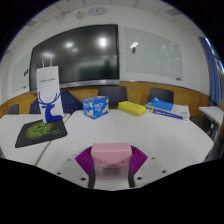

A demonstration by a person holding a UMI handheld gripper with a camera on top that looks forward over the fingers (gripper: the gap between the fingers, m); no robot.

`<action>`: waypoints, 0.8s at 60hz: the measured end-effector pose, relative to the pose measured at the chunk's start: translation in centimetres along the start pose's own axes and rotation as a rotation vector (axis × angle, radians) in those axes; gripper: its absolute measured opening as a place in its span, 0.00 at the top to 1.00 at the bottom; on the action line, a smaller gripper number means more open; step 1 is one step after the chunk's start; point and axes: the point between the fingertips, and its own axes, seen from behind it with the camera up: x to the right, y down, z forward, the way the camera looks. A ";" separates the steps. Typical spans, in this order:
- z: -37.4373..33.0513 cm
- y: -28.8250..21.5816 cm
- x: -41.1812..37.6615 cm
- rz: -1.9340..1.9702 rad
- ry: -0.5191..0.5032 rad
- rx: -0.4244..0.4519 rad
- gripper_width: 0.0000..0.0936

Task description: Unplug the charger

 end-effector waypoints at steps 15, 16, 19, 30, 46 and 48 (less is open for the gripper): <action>-1.4 -10.5 2.8 0.092 -0.020 0.128 0.59; -1.5 -11.4 3.4 0.101 -0.018 0.126 0.59; -2.0 -12.6 5.8 0.103 0.014 0.124 0.59; -1.1 -11.2 15.8 0.052 0.092 0.051 0.59; 2.1 0.8 20.1 -0.011 0.069 -0.216 0.44; 2.5 1.7 20.0 -0.012 0.058 -0.233 0.42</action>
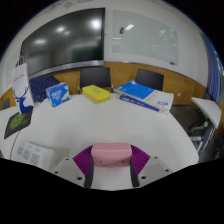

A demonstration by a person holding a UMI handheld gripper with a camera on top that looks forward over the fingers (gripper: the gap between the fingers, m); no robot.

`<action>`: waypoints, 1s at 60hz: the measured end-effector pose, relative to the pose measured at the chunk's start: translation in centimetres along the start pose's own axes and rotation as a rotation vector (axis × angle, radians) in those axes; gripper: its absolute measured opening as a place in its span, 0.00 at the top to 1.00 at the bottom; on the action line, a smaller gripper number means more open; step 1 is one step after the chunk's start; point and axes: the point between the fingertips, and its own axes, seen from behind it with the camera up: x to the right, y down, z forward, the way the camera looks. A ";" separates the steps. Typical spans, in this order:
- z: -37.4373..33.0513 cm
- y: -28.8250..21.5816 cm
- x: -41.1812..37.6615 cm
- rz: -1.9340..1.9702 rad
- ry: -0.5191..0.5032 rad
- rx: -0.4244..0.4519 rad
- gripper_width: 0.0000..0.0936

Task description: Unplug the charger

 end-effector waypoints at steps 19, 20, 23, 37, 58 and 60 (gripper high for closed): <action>-4.9 -2.7 -0.4 -0.006 -0.067 -0.092 0.08; -5.6 -2.9 -0.3 -0.002 -0.065 -0.099 0.08; -9.3 -4.0 -0.1 0.006 -0.065 -0.117 0.08; -25.9 -7.6 1.5 0.013 -0.035 -0.140 0.09; -31.6 -5.5 4.0 0.027 0.018 -0.111 0.08; -31.7 -5.4 4.0 0.026 0.019 -0.109 0.10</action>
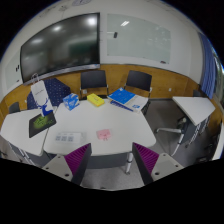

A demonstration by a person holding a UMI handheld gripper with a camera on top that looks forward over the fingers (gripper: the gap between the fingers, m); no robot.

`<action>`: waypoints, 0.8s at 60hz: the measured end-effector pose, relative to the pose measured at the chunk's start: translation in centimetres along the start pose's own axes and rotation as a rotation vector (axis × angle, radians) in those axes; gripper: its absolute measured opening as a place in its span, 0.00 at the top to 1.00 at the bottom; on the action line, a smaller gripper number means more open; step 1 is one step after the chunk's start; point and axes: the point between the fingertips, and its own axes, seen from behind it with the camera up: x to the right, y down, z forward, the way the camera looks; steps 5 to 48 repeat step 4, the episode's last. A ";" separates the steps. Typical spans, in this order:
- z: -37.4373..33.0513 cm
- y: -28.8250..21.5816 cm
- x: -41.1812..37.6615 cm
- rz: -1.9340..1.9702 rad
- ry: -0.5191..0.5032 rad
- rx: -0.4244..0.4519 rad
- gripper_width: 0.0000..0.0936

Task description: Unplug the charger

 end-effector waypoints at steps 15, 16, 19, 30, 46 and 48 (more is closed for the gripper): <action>-0.3 0.2 -0.3 0.003 0.002 -0.003 0.09; -0.3 0.2 -0.3 0.003 0.002 -0.003 0.09; -0.3 0.2 -0.3 0.003 0.002 -0.003 0.09; -0.3 0.2 -0.3 0.003 0.002 -0.003 0.09; -0.3 0.2 -0.3 0.003 0.002 -0.003 0.09; -0.3 0.2 -0.3 0.003 0.002 -0.003 0.09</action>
